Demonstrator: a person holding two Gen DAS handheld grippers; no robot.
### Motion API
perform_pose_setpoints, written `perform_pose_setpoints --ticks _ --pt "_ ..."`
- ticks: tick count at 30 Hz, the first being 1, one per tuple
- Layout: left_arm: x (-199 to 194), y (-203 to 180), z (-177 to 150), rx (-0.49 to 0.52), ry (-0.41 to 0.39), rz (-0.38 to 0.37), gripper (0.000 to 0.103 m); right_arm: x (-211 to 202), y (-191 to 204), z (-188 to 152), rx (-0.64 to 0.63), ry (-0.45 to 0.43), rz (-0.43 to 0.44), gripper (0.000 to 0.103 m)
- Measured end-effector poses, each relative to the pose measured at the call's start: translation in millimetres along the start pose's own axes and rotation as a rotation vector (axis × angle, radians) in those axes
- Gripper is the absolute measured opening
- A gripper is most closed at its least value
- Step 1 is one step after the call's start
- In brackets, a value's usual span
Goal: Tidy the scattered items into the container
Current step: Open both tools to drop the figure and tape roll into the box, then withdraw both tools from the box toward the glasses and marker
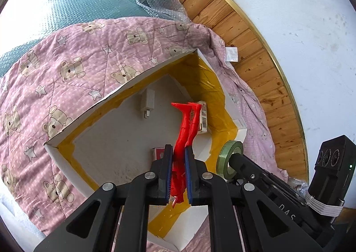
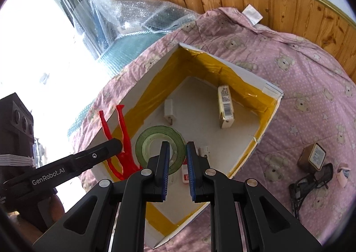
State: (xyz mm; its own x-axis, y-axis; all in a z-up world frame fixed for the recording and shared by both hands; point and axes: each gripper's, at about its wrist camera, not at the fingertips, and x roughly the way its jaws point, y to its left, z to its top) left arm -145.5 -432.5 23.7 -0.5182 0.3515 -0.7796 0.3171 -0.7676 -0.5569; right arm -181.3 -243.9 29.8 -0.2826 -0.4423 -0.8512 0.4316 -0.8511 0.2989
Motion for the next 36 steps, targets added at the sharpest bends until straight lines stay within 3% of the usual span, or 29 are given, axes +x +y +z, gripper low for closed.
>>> perform_pose_setpoints --ticks 8,10,11,12,15,22,30,36 --pt "38.4 6.1 19.7 -0.005 0.039 0.052 0.011 36.2 -0.7 26.6 -0.052 0.023 -0.027 0.018" --pt "50.6 8.2 24.8 -0.007 0.058 0.065 0.013 45.3 -1.3 33.0 -0.062 0.026 -0.034 0.028" --pt "57.4 12.9 26.9 -0.021 0.061 0.103 0.022 48.9 -4.7 34.1 -0.048 0.029 -0.033 0.043" --pt "60.8 18.4 28.1 -0.041 0.060 0.125 0.033 52.0 -8.1 34.8 -0.035 0.034 -0.028 0.044" --pt "62.1 34.9 29.0 -0.107 0.065 0.103 0.036 54.1 -17.8 29.7 -0.011 0.052 -0.011 0.044" --pt "56.9 32.0 19.1 -0.097 0.089 0.124 0.037 48.7 -38.0 8.6 0.060 0.091 0.033 0.044" --pt "51.7 18.1 5.6 -0.060 0.122 0.137 0.037 27.1 -46.5 -14.8 0.134 0.078 0.071 0.044" --pt "41.5 -9.6 -9.4 0.032 0.107 0.169 0.037 9.2 -46.1 -27.6 0.150 0.058 0.083 0.044"
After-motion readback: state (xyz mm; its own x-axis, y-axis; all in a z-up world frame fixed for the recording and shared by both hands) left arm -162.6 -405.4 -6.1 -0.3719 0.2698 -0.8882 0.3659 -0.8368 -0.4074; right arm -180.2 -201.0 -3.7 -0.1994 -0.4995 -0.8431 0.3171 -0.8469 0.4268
